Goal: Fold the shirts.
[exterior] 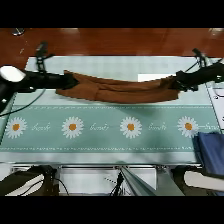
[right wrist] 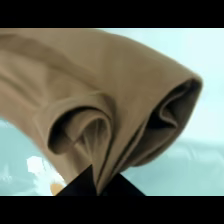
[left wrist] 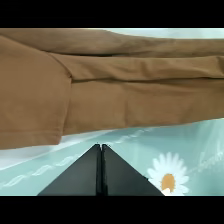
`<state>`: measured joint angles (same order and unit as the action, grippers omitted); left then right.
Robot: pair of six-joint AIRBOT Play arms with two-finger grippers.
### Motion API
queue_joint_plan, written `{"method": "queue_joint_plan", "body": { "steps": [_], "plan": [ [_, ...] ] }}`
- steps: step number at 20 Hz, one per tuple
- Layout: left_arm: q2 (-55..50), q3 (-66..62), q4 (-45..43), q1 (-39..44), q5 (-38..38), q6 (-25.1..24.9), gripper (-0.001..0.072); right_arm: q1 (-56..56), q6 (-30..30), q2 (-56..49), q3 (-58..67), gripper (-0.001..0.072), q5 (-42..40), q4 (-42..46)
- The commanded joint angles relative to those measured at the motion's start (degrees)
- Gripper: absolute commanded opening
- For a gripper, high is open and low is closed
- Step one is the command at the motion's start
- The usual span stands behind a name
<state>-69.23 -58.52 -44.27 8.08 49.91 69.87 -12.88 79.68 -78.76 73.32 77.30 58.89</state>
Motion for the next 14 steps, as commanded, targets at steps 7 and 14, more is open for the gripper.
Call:
{"method": "queue_joint_plan", "body": {
  "steps": [7,14],
  "plan": [
    [-21.3,-18.5,0.2,26.9,-5.6,4.9,0.0022,-0.3,11.6,41.9,-18.0,0.0038,6.0,2.5],
    [-40.0,-34.5,0.9,41.5,0.8,11.9,0.0022,-0.3,13.1,48.7,-18.0,0.0038,9.2,0.1]
  ]
}}
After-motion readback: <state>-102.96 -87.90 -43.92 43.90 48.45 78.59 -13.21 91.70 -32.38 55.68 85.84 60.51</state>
